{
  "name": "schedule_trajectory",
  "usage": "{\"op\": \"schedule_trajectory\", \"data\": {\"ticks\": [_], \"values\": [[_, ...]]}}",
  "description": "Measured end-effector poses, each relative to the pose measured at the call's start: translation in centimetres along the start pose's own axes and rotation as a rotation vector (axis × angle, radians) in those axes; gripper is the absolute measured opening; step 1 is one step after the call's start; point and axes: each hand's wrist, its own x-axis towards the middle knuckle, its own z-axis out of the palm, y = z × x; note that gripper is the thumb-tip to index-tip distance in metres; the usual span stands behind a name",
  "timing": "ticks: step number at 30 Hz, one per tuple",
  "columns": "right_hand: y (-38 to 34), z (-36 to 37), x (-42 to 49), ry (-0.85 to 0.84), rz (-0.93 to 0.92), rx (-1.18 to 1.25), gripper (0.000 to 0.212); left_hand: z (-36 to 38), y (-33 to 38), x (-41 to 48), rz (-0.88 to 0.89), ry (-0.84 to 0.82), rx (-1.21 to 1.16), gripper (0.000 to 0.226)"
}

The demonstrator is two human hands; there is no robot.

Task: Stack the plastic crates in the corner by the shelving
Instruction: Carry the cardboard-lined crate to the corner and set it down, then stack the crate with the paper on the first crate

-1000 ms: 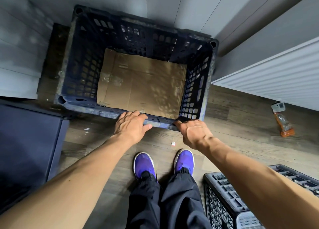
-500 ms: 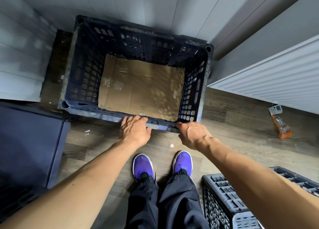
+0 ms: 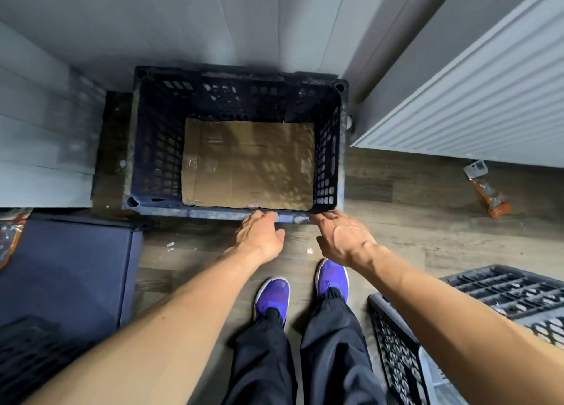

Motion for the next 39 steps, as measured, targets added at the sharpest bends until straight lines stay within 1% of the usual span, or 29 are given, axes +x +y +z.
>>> {"op": "schedule_trajectory", "data": {"ticks": [6, 10, 14, 18, 24, 27, 31, 36, 39], "values": [[-1.2, -0.4, -4.4, 0.043, 0.127, 0.191, 0.054, -0.6, 2.5, -4.3, 0.114, 0.058, -0.015, 0.050], [-1.2, -1.2, -8.5, 0.097, 0.237, 0.380, 0.059, -1.6, 4.3, -7.5, 0.194, 0.042, 0.013, 0.052], [0.1, -1.1, -13.0, 0.165, 0.342, 0.531, 0.057, -1.9, 6.8, -10.0, 0.279, 0.029, 0.084, 0.052], [2.5, 0.0, -17.2, 0.234, 0.420, 0.629, 0.055, -0.6, 10.3, -11.4, 0.356, -0.001, 0.151, 0.053], [6.7, 4.1, -23.0, 0.339, 0.574, 0.810, 0.055, 5.5, 16.5, -13.0, 0.501, -0.074, 0.316, 0.055], [9.0, 7.6, -26.8, 0.389, 0.671, 0.905, 0.054, 9.9, 19.5, -14.8, 0.562, -0.123, 0.396, 0.056], [11.9, 13.3, -32.3, 0.404, 0.766, 1.023, 0.054, 15.6, 22.3, -17.5, 0.633, -0.177, 0.495, 0.056], [15.8, 20.9, -39.3, 0.397, 0.857, 1.120, 0.051, 22.7, 26.0, -21.3, 0.670, -0.213, 0.615, 0.056], [18.2, 24.4, -43.1, 0.419, 0.897, 1.191, 0.051, 26.6, 28.1, -23.5, 0.655, -0.213, 0.642, 0.057]]}}
